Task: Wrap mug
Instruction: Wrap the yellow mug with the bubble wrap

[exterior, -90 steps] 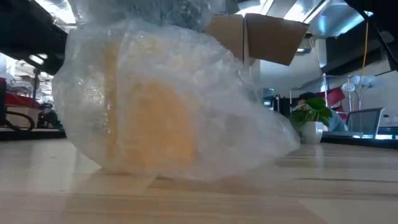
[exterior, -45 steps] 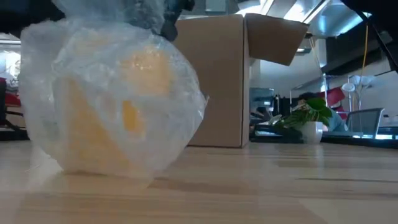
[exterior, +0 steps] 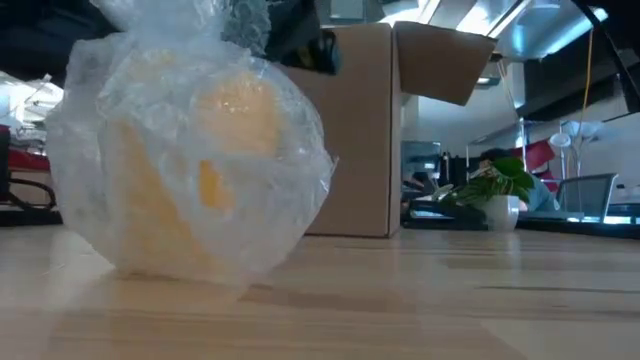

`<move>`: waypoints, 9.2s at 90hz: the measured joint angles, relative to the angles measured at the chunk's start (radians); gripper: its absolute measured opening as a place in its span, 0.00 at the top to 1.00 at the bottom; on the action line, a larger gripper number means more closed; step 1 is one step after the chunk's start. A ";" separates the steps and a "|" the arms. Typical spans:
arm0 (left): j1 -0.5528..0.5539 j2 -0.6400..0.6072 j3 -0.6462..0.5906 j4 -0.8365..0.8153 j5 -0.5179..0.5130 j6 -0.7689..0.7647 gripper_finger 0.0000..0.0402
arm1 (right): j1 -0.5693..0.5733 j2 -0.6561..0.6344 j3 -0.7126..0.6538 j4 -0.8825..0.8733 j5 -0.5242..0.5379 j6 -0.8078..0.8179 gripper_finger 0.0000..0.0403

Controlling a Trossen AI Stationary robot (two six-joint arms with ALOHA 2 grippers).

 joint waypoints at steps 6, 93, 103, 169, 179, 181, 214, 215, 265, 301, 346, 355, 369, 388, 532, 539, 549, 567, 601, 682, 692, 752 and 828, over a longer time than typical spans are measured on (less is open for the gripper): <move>0.003 0.000 0.000 0.001 0.000 0.001 1.00 | 0.007 -0.018 0.000 0.017 0.060 -0.008 1.00; 0.034 -0.001 -0.003 0.040 0.021 0.024 1.00 | 0.025 -0.013 -0.129 0.123 0.056 -0.009 1.00; -0.002 -0.025 -0.003 0.039 0.041 0.004 1.00 | 0.019 -0.013 -0.163 0.133 0.075 -0.010 1.00; -0.136 -0.152 -0.002 -0.559 -0.124 -0.326 1.00 | 0.003 -0.029 -0.368 0.462 -0.171 -0.329 1.00; -0.113 -0.150 -0.002 -0.559 -0.221 -0.252 1.00 | 0.004 -0.024 -0.331 0.437 -0.198 -0.370 1.00; -0.106 -0.150 -0.002 -0.559 -0.233 -0.239 1.00 | 0.005 -0.023 -0.322 0.429 -0.201 -0.374 1.00; 0.020 -0.148 -0.069 -0.149 -0.143 0.026 1.00 | 0.007 -0.017 -0.261 0.368 -0.214 -0.375 1.00; 0.022 -0.148 -0.069 -0.135 -0.131 0.036 1.00 | 0.007 -0.017 -0.261 0.366 -0.214 -0.375 1.00; 0.029 -0.148 -0.069 -0.011 0.058 0.062 1.00 | -0.008 -0.022 -0.258 0.351 -0.161 -0.343 1.00; 0.028 -0.108 -0.068 -0.035 0.066 0.011 1.00 | -0.014 -0.080 -0.257 0.283 -0.265 -0.168 1.00; 0.022 -0.063 -0.066 0.053 0.063 -0.010 1.00 | -0.008 -0.111 -0.255 0.301 -0.047 -0.157 1.00; 0.021 -0.063 -0.058 0.052 0.063 0.006 1.00 | -0.008 -0.088 -0.256 0.303 -0.069 -0.157 1.00; 0.022 -0.063 -0.047 0.054 0.063 0.040 1.00 | -0.007 -0.048 -0.255 0.315 -0.118 -0.146 1.00; 0.022 -0.063 -0.045 0.051 0.062 0.053 1.00 | -0.006 -0.038 -0.255 0.315 -0.119 -0.138 1.00; 0.043 0.051 -0.027 0.241 0.171 0.118 1.00 | 0.032 0.007 -0.256 0.309 -0.154 -0.430 1.00; 0.049 0.051 -0.015 0.220 0.176 0.118 1.00 | 0.033 0.007 -0.256 0.309 -0.154 -0.429 1.00; 0.053 0.068 0.002 0.207 0.186 0.113 1.00 | 0.033 0.007 -0.256 0.306 -0.154 -0.426 1.00; 0.052 0.096 0.013 0.204 0.186 0.091 1.00 | 0.032 0.003 -0.156 0.133 -0.138 -0.343 1.00; 0.058 0.096 0.012 0.204 0.188 0.087 1.00 | 0.039 -0.032 -0.017 0.072 0.033 -0.300 1.00; 0.068 0.091 0.011 0.205 0.180 0.085 1.00 | 0.052 0.015 -0.042 0.047 -0.086 -0.186 1.00; 0.068 0.089 0.011 0.205 0.182 0.085 1.00 | 0.053 0.015 -0.043 0.043 -0.094 -0.184 1.00; 0.002 0.072 0.011 0.200 0.225 0.001 1.00 | 0.045 0.006 -0.294 0.347 -0.121 -0.195 1.00; 0.012 0.072 0.069 0.108 0.228 0.015 1.00 | 0.052 0.014 -0.217 0.359 0.350 -0.166 1.00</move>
